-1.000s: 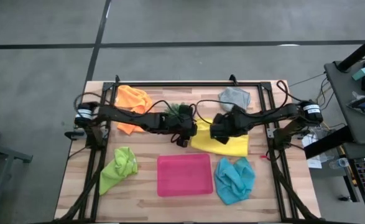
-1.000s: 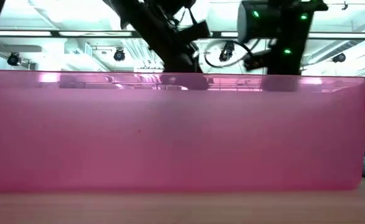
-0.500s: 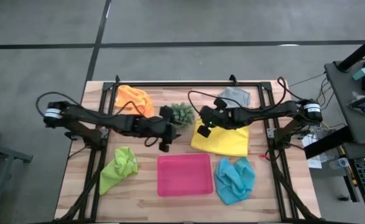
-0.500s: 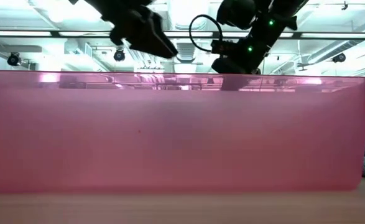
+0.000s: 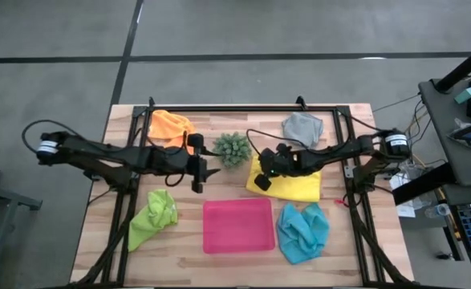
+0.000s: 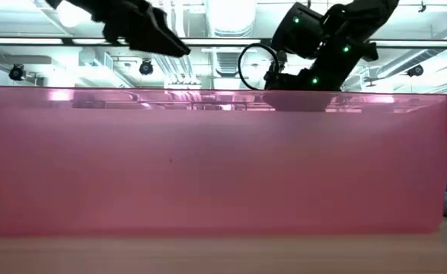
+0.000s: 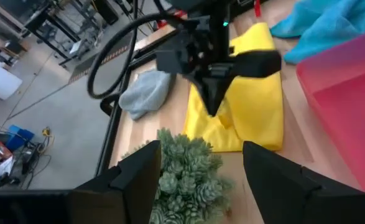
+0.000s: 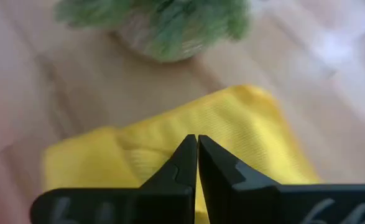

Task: Fold microfiber towels
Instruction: Fold the yellow microfiber cloth

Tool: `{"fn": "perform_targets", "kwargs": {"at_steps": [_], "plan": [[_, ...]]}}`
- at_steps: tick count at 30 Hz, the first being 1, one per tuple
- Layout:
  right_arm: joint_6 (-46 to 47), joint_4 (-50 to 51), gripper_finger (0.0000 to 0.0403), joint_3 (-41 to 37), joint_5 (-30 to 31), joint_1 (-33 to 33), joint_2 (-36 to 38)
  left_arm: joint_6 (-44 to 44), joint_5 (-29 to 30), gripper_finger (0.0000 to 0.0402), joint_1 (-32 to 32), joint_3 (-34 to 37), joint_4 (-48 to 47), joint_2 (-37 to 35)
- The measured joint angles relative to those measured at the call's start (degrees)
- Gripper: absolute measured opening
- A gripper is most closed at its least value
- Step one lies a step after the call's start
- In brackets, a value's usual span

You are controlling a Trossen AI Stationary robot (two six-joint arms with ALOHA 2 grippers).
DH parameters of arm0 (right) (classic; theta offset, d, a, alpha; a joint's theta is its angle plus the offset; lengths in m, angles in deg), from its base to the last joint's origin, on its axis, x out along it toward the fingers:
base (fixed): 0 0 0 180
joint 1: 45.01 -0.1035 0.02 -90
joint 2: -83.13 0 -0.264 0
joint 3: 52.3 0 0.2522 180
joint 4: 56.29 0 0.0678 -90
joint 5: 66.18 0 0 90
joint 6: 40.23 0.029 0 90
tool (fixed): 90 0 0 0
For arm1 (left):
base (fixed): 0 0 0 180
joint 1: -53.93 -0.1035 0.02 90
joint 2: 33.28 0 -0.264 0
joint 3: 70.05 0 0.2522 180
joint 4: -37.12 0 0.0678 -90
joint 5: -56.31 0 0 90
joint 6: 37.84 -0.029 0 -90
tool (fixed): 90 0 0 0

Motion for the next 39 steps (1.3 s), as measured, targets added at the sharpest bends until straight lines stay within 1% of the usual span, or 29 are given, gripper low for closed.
{"fn": "perform_targets", "kwargs": {"at_steps": [3,6,8,12,15,18,20,22,23,26,30,34,39], "plan": [[3.11,2.01,0.0009,0.32,-2.3,-1.29,0.44,-0.25,0.02,0.0212,0.02,1.48,0.15,-1.47],[5.82,4.26,0.0009,0.9,-4.85,-2.75,0.56,-1.75,0.09,0.0212,0.0,1.41,0.83,-2.48],[8.35,5.18,0.0009,0.89,-5.03,-3.98,0.4,-2.27,0.28,0.0212,0.0,1.2,0.91,-3.29],[11.1,5.85,0.0009,-0.28,-3.77,-6.28,0.4,-2.37,0.5,0.0212,-0.03,1.35,0.88,-5.56],[12.8,7.92,0.0009,-0.18,-2.49,-6.75,0.41,-3.99,0.5,0.0212,-0.03,1.37,0.61,-7.25],[14.97,9.06,0.0009,0.78,0.9,-6.37,0.74,-6.34,0.51,0.0212,-0.03,1.08,1.46,-8.58],[16.06,8.77,0.0009,1.53,2.63,-5.73,1.07,-6.59,0.52,0.0212,-0.03,1.12,3.93,-9.08],[16.93,8.71,0.001,2.21,2.13,-4.66,1.1,-6.51,0.52,0.0212,-0.03,1.47,5.11,-9.29],[17.24,8.56,0.0013,2.3,0.91,-3.98,1.1,-6.66,0.52,0.0212,-0.03,1.57,4.98,-9.3],[18.71,8.23,0.0032,2.36,-2.58,-2.05,1.1,-7.22,0.97,0.0212,0.0,1.64,4.73,-8.85],[20.98,7.67,0.0072,2.38,-2.85,-0.07,0.9,-8.12,2.1,0.0212,-0.03,1.79,4.77,-8.32],[22.38,5.74,0.0113,2.45,-2.84,0.35,-0.06,-8.46,2.75,0.0212,-0.02,2.01,4.76,-8.18],[23.06,3.04,0.0146,2.49,-2.32,0.37,-3.29,-8.47,2.8,0.0212,-0.01,2.03,4.88,-8.36]]}}
